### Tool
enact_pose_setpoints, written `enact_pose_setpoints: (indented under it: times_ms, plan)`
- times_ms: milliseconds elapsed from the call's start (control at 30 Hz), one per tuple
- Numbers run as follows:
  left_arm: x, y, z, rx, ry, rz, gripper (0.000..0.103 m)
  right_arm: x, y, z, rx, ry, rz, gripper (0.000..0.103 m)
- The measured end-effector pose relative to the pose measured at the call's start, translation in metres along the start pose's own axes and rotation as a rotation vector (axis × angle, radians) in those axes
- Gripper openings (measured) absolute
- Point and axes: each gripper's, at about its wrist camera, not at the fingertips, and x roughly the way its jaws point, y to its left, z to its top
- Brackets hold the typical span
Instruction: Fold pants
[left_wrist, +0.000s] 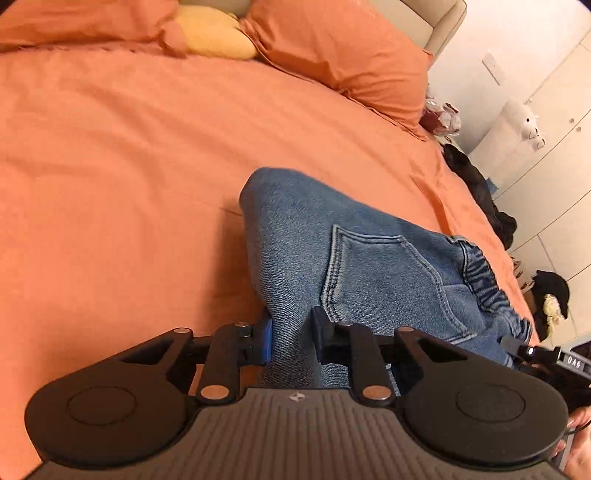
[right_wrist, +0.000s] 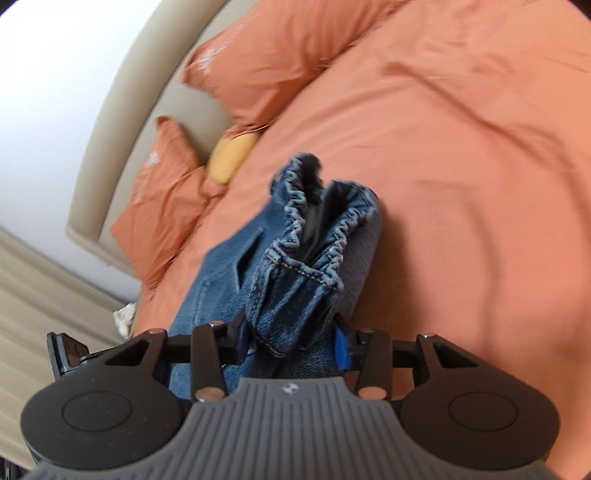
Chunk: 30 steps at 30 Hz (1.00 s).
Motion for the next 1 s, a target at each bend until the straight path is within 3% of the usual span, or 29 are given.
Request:
enact_pose_setpoints:
  times_ms: [267,500,667,867,1000]
  plan:
    - [-0.102,0.074,-0.005,-0.004,-0.067,0.108,0.022,0.067,0.090,-0.049,-0.056,0.103,0.126,0.039]
    - [-0.162,0.149,-0.015,-0.059,-0.119,0.204,0.022,0.134,0.166,-0.103,-0.120,0.189,0.193,0.039]
    - [-0.173,0.197,-0.030,-0.100,-0.135,0.228,0.022,0.171,0.198,-0.137,-0.177,0.234,0.191,0.039]
    - [-0.152,0.227,-0.052,-0.075,-0.088,0.230,0.022,0.186,0.192,-0.167,-0.252,0.304,0.136,0.039]
    - [-0.144,0.237,-0.064,-0.048,-0.070,0.222,0.023,0.199,0.175,-0.178,-0.235,0.336,0.085,0.039]
